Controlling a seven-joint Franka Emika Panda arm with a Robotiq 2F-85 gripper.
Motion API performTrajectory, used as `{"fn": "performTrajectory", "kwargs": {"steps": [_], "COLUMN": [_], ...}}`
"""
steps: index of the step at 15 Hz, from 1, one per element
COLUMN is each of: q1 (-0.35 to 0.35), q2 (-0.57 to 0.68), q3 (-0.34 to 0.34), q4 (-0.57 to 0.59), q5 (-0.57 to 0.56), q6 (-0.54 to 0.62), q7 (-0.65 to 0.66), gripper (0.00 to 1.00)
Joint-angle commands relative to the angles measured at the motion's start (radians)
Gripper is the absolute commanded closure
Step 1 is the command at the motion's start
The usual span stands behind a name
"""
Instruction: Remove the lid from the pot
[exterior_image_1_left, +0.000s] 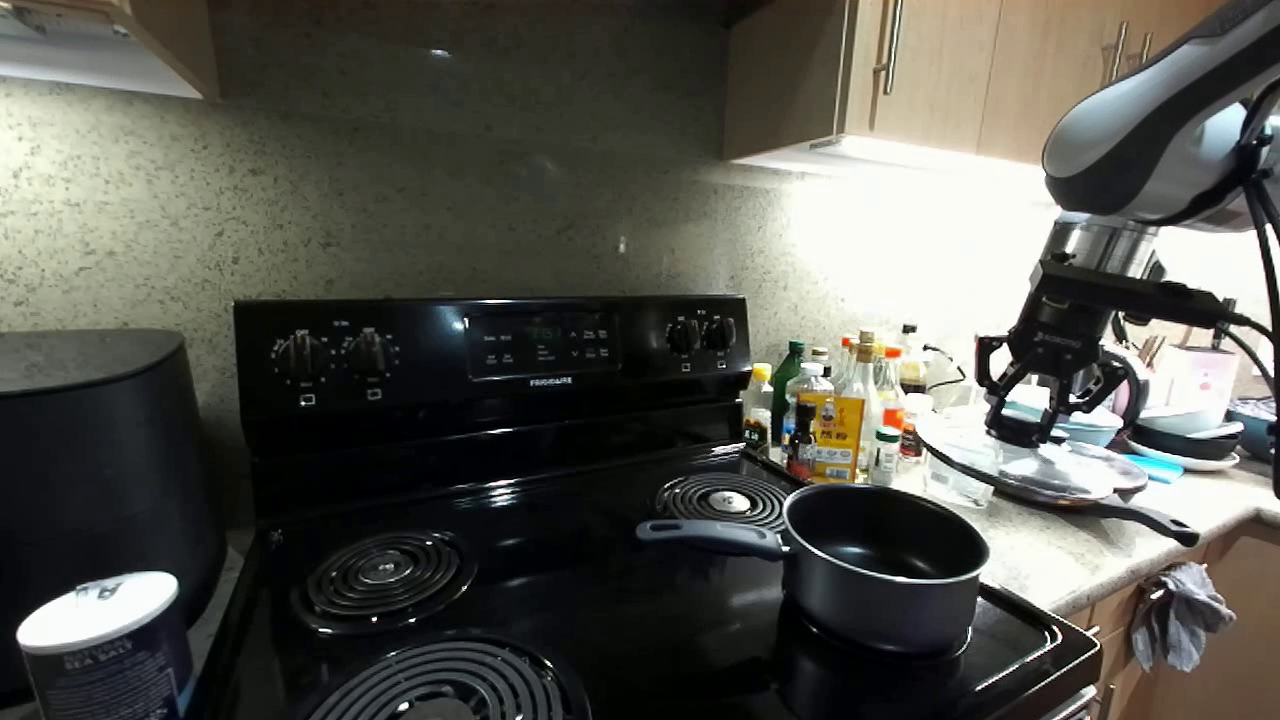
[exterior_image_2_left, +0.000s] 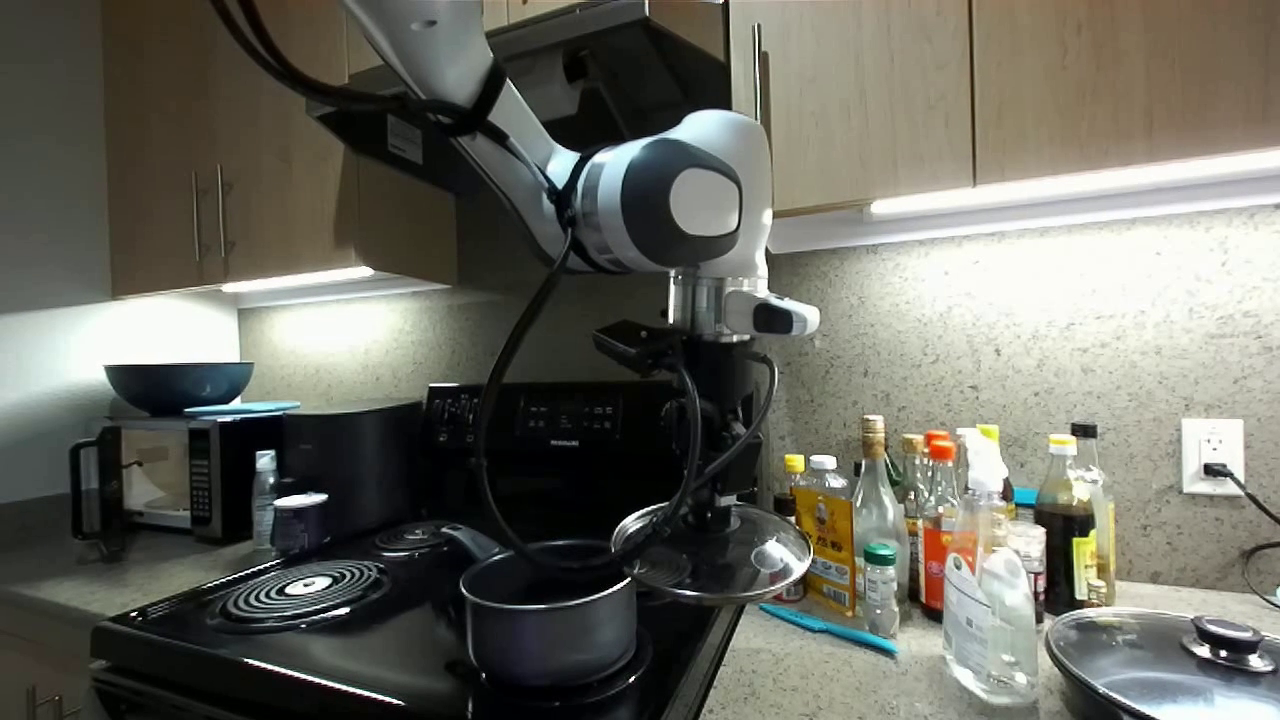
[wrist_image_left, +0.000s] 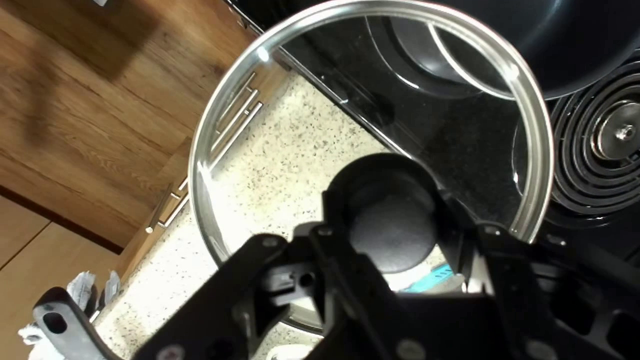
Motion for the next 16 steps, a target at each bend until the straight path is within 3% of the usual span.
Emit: {"fn": "performTrajectory", "kwargs": {"steps": [1, 2, 13, 14, 15, 16], "q1": [-0.002, -0.001, -0.022, -0.014, -0.014, -0.013], "q2": [0.001, 0.001, 0.229, 0.196, 0.211, 0.217], "q3": [0.001, 0.001, -0.06, -0.058, -0.062, -0.062], "q4": [0.003, 0.003, 0.159, 0.112, 0.123, 0.123], "q5": [0.0, 0.0, 0.048, 0.014, 0.016, 0.016], "q6": [-0.002, -0.002, -0.009, -0.002, -0.002, -0.002], "q7": [0.0, 0.0, 0.064, 0.044, 0.044, 0.044], "gripper": [0.52, 0.77, 0.77, 0.77, 0.52, 0.52]}}
